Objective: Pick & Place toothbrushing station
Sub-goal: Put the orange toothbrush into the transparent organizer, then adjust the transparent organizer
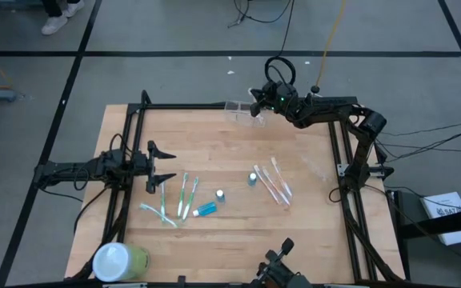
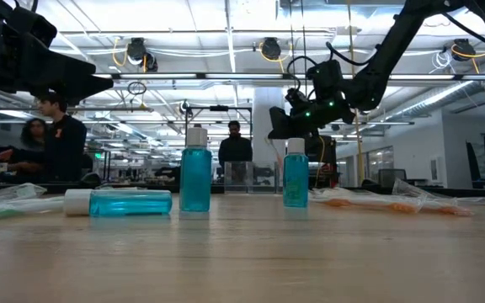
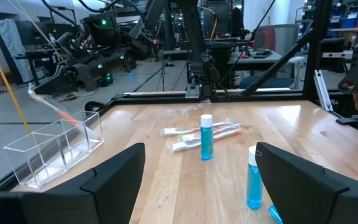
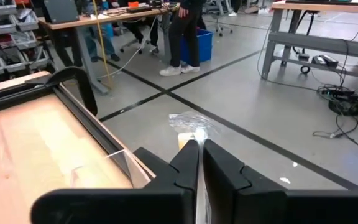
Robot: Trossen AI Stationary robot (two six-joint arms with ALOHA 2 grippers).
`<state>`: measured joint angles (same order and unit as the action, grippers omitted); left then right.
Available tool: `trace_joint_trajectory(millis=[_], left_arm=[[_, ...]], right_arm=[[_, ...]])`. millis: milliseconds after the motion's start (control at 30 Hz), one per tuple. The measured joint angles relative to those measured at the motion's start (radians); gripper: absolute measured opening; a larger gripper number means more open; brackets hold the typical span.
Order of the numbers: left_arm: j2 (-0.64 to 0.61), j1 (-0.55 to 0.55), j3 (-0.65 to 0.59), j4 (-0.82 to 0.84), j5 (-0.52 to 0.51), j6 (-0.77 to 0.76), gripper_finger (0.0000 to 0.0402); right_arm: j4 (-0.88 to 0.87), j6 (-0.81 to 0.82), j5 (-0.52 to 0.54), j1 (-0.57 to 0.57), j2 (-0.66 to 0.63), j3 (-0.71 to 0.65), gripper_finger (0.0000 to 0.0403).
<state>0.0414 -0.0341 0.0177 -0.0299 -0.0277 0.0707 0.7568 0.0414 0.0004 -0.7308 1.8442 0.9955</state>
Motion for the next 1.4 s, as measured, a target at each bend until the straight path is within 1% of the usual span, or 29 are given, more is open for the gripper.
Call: trace_joint_trajectory(millis=[133,400,533,633,700,767,933,1000,1067,1200,1400], left_arm=[[0.0,0.0,0.0,0.0,0.0,0.0,0.031],[0.0,0.0,0.0,0.0,0.0,0.0,0.031],[0.0,0.0,0.0,0.0,0.0,0.0,0.031],[0.0,0.0,0.0,0.0,0.0,0.0,0.031],[0.0,0.0,0.0,0.0,0.0,0.0,0.031],[0.0,0.0,0.0,0.0,0.0,0.0,0.031],[0.0,0.0,0.0,0.0,0.0,0.0,0.031],[0.0,0.0,0.0,0.0,0.0,0.0,0.031],[0.0,0.0,0.0,0.0,0.0,0.0,0.031],[0.0,0.0,0.0,0.0,0.0,0.0,0.031],[0.0,0.0,0.0,0.0,0.0,0.0,0.031]], right_arm=[[-0.001,-0.003,0.002,0.0,0.0,0.0,0.0035],[-0.001,-0.005,0.006,-0.001,-0.008,-0.001,0.01],[-0.003,-0.038,0.071,0.0,-0.031,-0.001,0.0126],[-0.048,-0.066,0.081,0.0,-0.068,-0.001,0.014],[-0.119,-0.069,0.076,0.008,-0.109,-0.001,0.0145],[-0.224,-0.08,0.037,0.024,-0.163,-0.001,0.0148],[-0.583,-0.119,-0.125,0.072,-0.299,-0.001,0.0144],[-0.694,-0.135,-0.182,0.086,-0.324,-0.001,0.0141],[-0.782,-0.142,-0.215,0.095,-0.329,-0.001,0.0138],[-0.821,-0.144,-0.269,0.101,-0.287,-0.004,0.0135],[-0.802,-0.152,-0.263,0.103,-0.195,-0.022,0.0135]])
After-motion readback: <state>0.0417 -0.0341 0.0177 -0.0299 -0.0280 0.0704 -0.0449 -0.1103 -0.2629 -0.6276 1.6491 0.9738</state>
